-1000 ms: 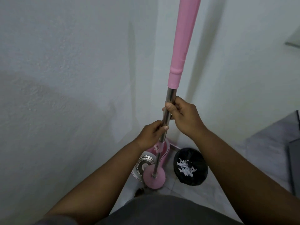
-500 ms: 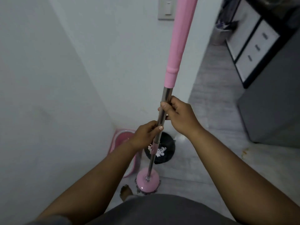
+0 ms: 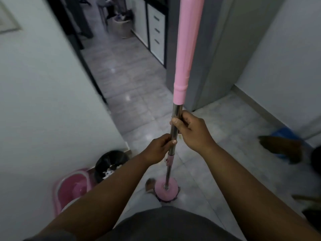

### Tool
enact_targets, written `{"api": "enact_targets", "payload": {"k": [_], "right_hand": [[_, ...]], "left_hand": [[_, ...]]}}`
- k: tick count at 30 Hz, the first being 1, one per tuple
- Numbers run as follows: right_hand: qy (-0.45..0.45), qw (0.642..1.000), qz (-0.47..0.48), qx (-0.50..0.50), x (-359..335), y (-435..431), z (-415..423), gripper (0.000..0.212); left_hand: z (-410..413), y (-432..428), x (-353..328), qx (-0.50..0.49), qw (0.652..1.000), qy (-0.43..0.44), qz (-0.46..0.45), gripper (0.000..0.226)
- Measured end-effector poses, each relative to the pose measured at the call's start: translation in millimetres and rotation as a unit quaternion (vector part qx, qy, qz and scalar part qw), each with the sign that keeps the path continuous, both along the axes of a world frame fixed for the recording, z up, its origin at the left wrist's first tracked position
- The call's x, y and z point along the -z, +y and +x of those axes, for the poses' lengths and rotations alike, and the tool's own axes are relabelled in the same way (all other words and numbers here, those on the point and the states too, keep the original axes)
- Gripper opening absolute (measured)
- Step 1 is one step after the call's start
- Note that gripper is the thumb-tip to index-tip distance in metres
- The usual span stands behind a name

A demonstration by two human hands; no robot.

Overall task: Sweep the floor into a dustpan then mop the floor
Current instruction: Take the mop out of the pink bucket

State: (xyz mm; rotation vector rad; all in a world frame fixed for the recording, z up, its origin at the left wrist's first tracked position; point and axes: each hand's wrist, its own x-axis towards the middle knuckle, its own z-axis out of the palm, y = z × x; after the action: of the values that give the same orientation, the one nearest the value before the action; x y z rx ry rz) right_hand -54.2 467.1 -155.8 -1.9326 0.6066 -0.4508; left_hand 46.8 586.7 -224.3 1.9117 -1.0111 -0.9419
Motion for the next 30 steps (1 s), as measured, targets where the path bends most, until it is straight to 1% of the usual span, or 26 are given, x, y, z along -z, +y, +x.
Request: {"api": "enact_targets", "payload": {"k": [2, 5, 9, 11, 13, 15, 19, 20, 23, 27, 30], "right_hand": [[0.005, 0.999, -0.008, 0.036, 4.6, -24.8, -18.2, 0.034], [0.021, 0.996, -0.012, 0.088, 9.9, -63.8, -37.9, 0.025], [0.048, 0.988, -0.027, 0.142, 16.6, -117.5, -56.2, 0.022], [0.075, 0.983, -0.032, 0.163, 20.7, -142.2, -64.9, 0.015], [0.104, 0.978, -0.028, 0.181, 24.6, -164.0, -72.6, 0.010], [0.128, 0.971, -0.021, 0.199, 26.1, -183.1, -79.0, 0.010], [0.153, 0.957, 0.000, 0.249, 25.3, -213.2, -90.3, 0.015], [0.155, 0.952, 0.002, 0.263, 25.7, -219.3, -93.2, 0.017], [0.158, 0.938, 0.019, 0.306, 28.8, -233.5, -102.8, 0.020], [0.172, 0.922, 0.041, 0.345, 32.8, -247.1, -116.8, 0.020], [0.175, 0.910, 0.057, 0.371, 35.6, -258.6, -125.4, 0.019]], "left_hand": [[-9.3, -34.1, 6.1, 0.034, 0.999, 0.009, 0.006, 0.028], [-19.2, -86.9, 14.7, 0.077, 0.997, 0.030, 0.013, 0.030], [-26.4, -157.6, 26.2, 0.134, 0.988, 0.072, 0.036, 0.018], [-28.8, -190.7, 33.3, 0.166, 0.981, 0.092, 0.050, 0.016], [-29.5, -221.3, 37.4, 0.210, 0.972, 0.089, 0.062, 0.021], [-31.2, -250.2, 40.0, 0.241, 0.961, 0.112, 0.070, 0.027], [-38.5, -299.8, 44.4, 0.289, 0.941, 0.147, 0.101, 0.050], [-40.5, -310.9, 45.9, 0.304, 0.936, 0.143, 0.106, 0.051], [-47.8, -340.1, 50.2, 0.352, 0.924, 0.100, 0.114, 0.039], [-62.0, -365.7, 52.5, 0.386, 0.910, 0.073, 0.133, 0.047], [-71.7, -383.2, 51.0, 0.406, 0.902, 0.072, 0.127, 0.048]]}}
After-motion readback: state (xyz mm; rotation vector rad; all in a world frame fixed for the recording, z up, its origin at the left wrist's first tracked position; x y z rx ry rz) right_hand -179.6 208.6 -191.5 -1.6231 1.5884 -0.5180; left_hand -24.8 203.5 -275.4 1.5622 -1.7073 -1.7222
